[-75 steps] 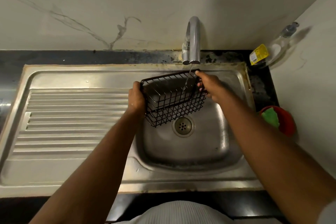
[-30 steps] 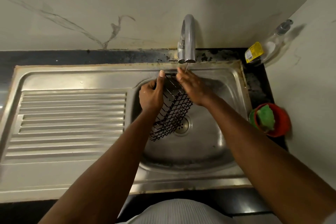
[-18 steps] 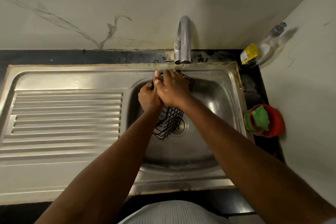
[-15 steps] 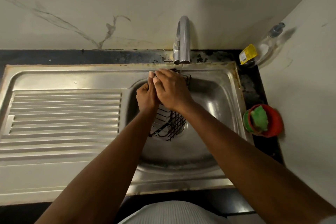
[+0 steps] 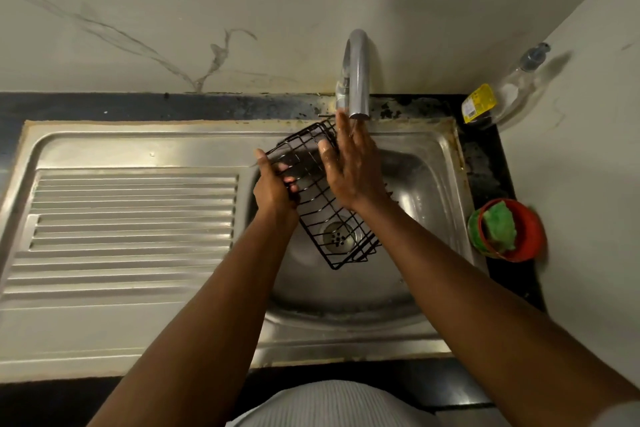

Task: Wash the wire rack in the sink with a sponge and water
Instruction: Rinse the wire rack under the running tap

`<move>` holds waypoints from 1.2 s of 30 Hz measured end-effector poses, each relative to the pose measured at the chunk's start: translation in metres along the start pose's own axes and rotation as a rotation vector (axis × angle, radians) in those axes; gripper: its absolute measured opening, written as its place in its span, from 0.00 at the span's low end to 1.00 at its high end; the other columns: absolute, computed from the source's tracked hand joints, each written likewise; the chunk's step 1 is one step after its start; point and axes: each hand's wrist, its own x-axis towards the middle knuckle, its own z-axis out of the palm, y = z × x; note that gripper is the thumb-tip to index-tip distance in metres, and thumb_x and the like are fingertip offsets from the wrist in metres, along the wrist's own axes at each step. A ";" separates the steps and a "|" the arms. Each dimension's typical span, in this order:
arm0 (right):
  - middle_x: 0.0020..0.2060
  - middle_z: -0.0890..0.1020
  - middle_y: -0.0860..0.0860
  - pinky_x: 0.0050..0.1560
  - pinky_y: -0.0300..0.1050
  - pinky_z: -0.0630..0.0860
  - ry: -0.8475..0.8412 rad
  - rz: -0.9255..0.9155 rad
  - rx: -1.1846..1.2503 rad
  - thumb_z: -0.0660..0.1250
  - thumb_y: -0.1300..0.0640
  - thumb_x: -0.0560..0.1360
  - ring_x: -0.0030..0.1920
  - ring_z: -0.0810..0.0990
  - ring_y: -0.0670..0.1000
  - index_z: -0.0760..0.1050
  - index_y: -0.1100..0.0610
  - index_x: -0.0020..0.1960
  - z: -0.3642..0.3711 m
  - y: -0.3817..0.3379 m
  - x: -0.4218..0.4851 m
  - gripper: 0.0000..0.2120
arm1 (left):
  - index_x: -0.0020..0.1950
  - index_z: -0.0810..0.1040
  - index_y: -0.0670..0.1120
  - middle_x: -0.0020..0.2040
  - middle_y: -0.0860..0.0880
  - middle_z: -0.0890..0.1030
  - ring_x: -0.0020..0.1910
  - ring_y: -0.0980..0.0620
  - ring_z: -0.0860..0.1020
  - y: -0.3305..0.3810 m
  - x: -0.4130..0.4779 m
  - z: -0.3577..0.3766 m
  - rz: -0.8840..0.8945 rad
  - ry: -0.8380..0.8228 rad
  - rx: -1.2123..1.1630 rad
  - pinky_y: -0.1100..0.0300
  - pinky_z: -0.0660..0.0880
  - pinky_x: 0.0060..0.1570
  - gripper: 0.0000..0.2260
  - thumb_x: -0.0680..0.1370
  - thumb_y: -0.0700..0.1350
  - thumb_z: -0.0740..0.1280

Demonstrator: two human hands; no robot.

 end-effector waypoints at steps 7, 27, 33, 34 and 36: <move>0.82 0.57 0.62 0.78 0.66 0.49 -0.016 0.237 -0.181 0.40 0.28 0.80 0.82 0.56 0.61 0.50 0.59 0.83 0.002 -0.041 0.015 0.44 | 0.50 0.77 0.49 0.31 0.53 0.73 0.26 0.58 0.69 -0.006 0.004 -0.001 -0.118 0.031 -0.216 0.64 0.66 0.27 0.24 0.77 0.70 0.67; 0.84 0.47 0.58 0.81 0.63 0.46 -0.182 0.391 -0.111 0.43 0.31 0.82 0.83 0.47 0.59 0.40 0.55 0.84 -0.008 0.045 -0.014 0.40 | 0.54 0.78 0.47 0.37 0.51 0.74 0.27 0.56 0.69 -0.008 0.017 -0.009 -0.211 0.195 -0.506 0.64 0.67 0.29 0.27 0.76 0.71 0.62; 0.83 0.45 0.61 0.80 0.66 0.42 -0.157 0.210 -0.213 0.40 0.28 0.80 0.83 0.42 0.62 0.44 0.58 0.84 0.000 -0.017 -0.002 0.44 | 0.61 0.80 0.46 0.53 0.46 0.80 0.45 0.50 0.79 -0.016 0.011 0.001 -0.191 0.167 -0.506 0.57 0.80 0.48 0.33 0.76 0.74 0.61; 0.83 0.45 0.60 0.80 0.66 0.42 -0.178 0.135 -0.198 0.40 0.28 0.80 0.83 0.41 0.62 0.43 0.58 0.84 0.007 -0.035 -0.001 0.44 | 0.66 0.80 0.47 0.59 0.44 0.81 0.54 0.46 0.80 -0.018 0.008 0.005 -0.183 0.074 -0.539 0.49 0.80 0.59 0.36 0.75 0.75 0.61; 0.83 0.42 0.59 0.80 0.65 0.39 -0.218 0.031 -0.183 0.41 0.28 0.80 0.83 0.38 0.60 0.40 0.58 0.84 0.019 -0.069 0.003 0.44 | 0.78 0.70 0.45 0.71 0.38 0.76 0.72 0.36 0.74 -0.020 -0.006 0.012 -0.108 -0.199 -0.630 0.39 0.68 0.75 0.41 0.77 0.74 0.58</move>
